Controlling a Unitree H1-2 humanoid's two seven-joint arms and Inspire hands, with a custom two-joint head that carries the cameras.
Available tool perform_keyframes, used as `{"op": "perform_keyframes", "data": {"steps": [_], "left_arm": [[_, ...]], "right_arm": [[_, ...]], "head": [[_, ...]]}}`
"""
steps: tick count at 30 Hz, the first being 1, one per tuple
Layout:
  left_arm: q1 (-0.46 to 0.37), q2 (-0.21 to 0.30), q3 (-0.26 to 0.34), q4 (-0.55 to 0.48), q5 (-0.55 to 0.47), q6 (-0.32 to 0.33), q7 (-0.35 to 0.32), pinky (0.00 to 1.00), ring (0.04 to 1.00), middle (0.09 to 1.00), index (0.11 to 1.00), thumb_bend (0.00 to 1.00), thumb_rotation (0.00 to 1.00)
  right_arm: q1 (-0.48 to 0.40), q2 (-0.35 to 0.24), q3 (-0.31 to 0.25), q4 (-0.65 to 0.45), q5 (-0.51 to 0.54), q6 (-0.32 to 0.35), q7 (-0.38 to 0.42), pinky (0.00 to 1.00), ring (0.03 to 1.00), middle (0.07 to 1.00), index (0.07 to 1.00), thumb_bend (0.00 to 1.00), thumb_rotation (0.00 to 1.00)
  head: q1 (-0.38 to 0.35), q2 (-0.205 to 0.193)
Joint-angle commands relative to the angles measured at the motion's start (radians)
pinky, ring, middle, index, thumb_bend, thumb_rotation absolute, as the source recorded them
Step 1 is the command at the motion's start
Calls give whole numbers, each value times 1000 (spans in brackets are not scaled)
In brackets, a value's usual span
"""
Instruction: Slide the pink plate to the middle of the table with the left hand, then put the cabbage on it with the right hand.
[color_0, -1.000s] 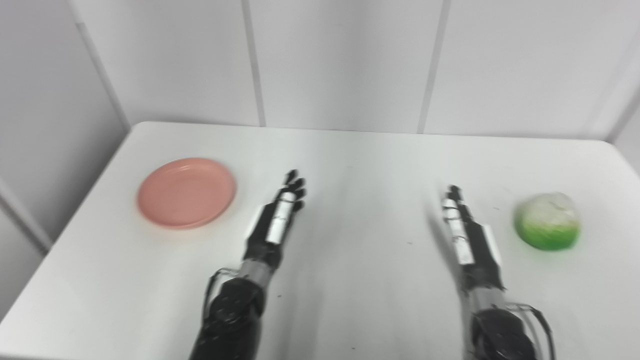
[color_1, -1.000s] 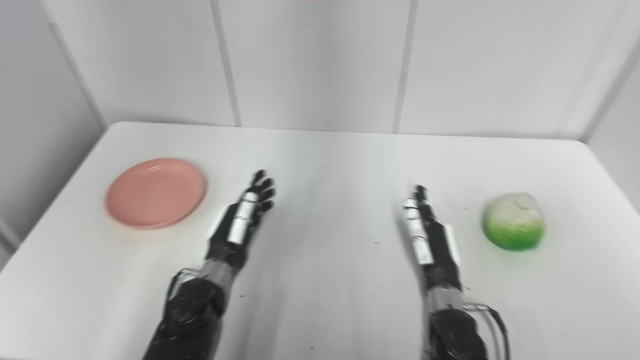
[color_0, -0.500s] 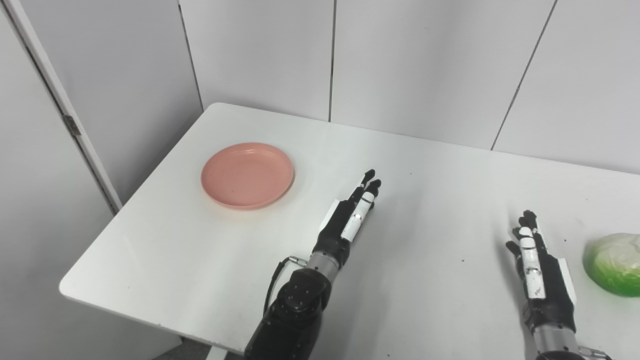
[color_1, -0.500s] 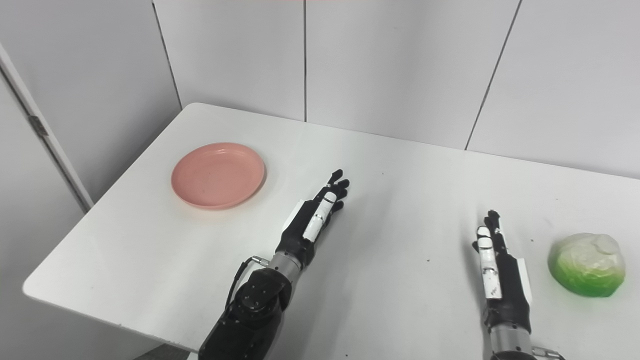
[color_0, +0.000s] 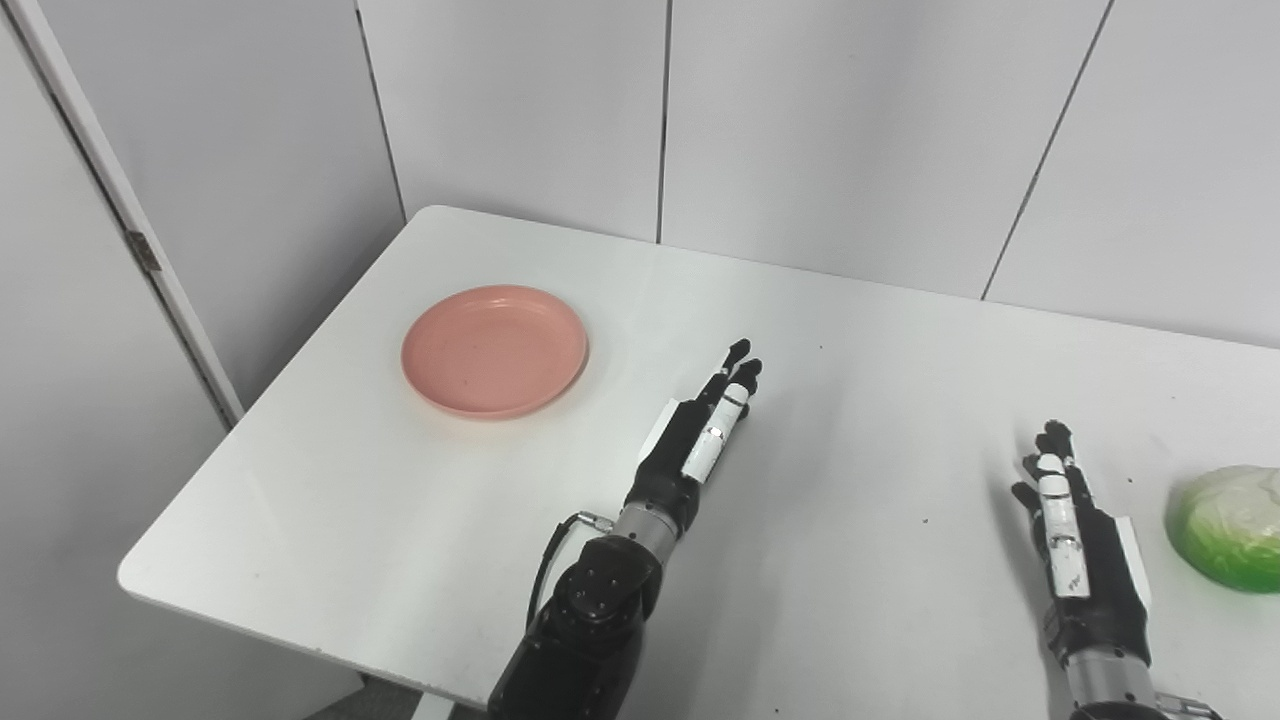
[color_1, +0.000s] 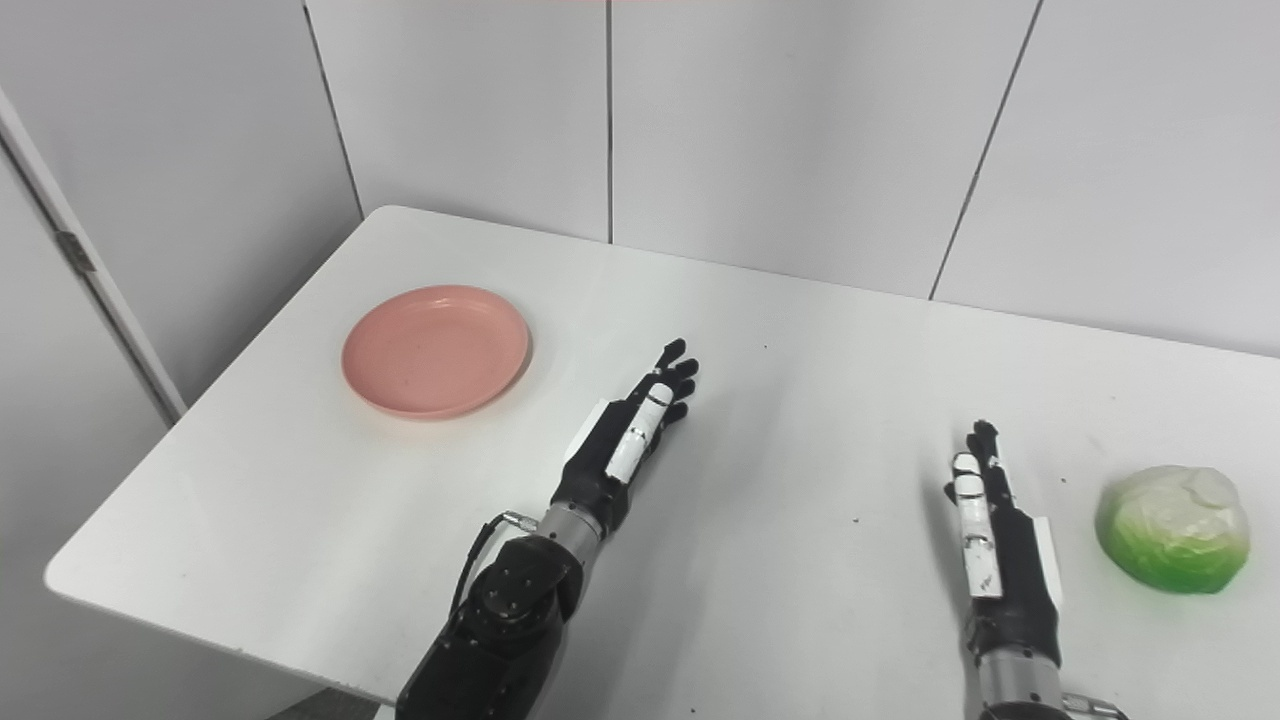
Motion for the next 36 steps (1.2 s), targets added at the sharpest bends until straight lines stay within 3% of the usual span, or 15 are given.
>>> {"op": "perform_keyframes", "data": {"steps": [1,9,22,29,36], "left_arm": [[-22,0,-5,-39,-9,-5,-19,969,966,963,967,457,1000],[-14,5,13,-170,-40,-5,-32,991,957,961,961,464,1000],[-6,28,59,-456,-87,82,-22,949,927,939,928,482,1000],[-18,42,125,-545,-98,93,26,936,928,932,917,472,1000],[-46,86,238,-545,-120,52,75,922,931,945,929,455,1000]], "right_arm": [[-21,1,-6,-22,-1,-21,-4,986,976,987,984,124,1000],[-21,-1,-9,-19,-4,-17,-5,981,973,986,981,139,1000],[-20,-11,-10,-15,-5,-14,1,986,974,986,986,155,1000],[-20,-15,-14,-7,7,-33,7,975,967,983,983,154,1000],[-15,-19,-11,-18,3,-23,11,975,970,988,980,165,1000]], "head": [[1,0],[5,1],[20,4],[33,5],[40,2]]}}
